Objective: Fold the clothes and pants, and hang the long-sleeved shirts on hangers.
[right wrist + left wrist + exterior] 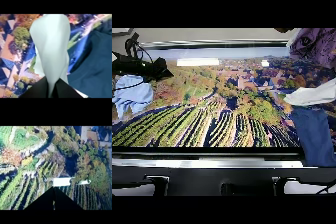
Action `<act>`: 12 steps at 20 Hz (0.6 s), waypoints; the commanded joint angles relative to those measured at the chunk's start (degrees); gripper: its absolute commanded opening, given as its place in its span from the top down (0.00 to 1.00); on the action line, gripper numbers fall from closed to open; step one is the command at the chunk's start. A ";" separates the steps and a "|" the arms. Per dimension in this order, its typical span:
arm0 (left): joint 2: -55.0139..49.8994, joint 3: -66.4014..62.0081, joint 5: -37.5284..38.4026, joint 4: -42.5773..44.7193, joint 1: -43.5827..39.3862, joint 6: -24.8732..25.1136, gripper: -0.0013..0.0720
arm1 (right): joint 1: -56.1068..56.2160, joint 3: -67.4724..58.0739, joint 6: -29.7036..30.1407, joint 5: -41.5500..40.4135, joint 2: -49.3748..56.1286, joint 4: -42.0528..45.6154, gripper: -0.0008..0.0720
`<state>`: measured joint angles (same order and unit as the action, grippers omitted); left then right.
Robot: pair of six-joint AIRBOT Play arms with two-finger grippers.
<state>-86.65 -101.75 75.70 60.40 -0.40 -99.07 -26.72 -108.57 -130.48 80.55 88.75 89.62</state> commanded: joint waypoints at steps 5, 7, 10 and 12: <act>0.04 -0.02 0.00 -0.70 -0.02 1.77 0.96 | -0.04 0.02 -2.27 13.49 -3.02 9.55 0.95; 0.04 -0.02 0.00 -0.70 -0.02 1.77 0.96 | 0.11 0.28 -0.55 16.98 -3.04 10.34 0.95; 0.04 -0.02 0.44 -0.70 -0.02 1.77 0.96 | 0.13 4.61 2.14 19.76 -4.46 13.77 0.95; 0.04 -0.02 1.03 -0.70 -0.02 1.77 0.96 | 0.07 10.49 1.77 18.86 -7.17 17.05 0.95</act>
<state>-86.65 -101.75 75.99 59.70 -0.40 -97.45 -26.63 -103.50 -129.51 97.54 83.96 102.06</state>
